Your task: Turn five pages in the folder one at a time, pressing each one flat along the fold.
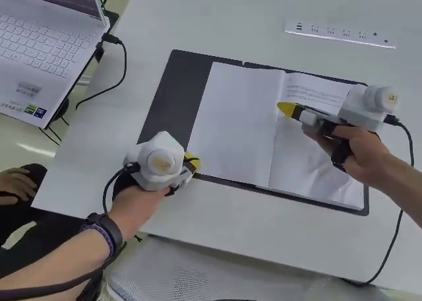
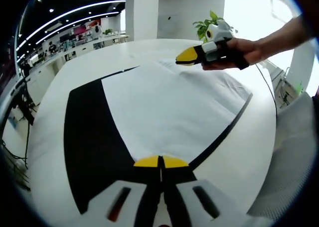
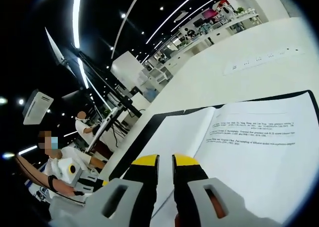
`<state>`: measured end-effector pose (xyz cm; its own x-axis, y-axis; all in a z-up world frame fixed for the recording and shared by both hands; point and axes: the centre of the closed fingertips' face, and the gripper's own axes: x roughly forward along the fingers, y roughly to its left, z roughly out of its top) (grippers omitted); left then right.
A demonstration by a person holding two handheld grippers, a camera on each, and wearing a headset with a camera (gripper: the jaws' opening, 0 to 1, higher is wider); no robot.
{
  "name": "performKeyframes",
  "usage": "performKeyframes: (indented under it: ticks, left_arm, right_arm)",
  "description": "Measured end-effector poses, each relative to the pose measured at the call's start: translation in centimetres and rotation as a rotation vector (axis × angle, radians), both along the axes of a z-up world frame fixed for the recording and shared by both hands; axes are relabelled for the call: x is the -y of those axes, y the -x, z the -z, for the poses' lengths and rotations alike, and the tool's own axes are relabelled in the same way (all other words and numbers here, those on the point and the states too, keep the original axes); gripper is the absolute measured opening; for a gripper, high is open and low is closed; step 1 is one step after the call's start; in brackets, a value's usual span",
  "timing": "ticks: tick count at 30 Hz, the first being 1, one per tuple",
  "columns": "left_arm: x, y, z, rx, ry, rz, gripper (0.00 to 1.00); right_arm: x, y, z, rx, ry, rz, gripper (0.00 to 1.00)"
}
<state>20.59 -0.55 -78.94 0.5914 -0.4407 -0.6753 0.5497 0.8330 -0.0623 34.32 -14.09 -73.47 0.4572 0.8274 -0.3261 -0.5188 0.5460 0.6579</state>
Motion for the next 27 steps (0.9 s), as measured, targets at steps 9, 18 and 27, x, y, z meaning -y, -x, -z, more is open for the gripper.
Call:
performKeyframes:
  ticks: [9, 18, 27]
  left_arm:
    - [0.1, -0.1, 0.1, 0.000, -0.010, -0.010, 0.00]
    - [0.0, -0.2, 0.1, -0.004, -0.012, -0.024, 0.00]
    - [0.0, -0.2, 0.1, -0.005, -0.016, -0.023, 0.00]
  right_arm:
    - [-0.7, -0.6, 1.6, 0.007, 0.012, -0.018, 0.04]
    - [-0.6, 0.0, 2.5, 0.004, 0.016, -0.063, 0.00]
    - [-0.6, 0.0, 2.6, 0.042, 0.016, -0.096, 0.00]
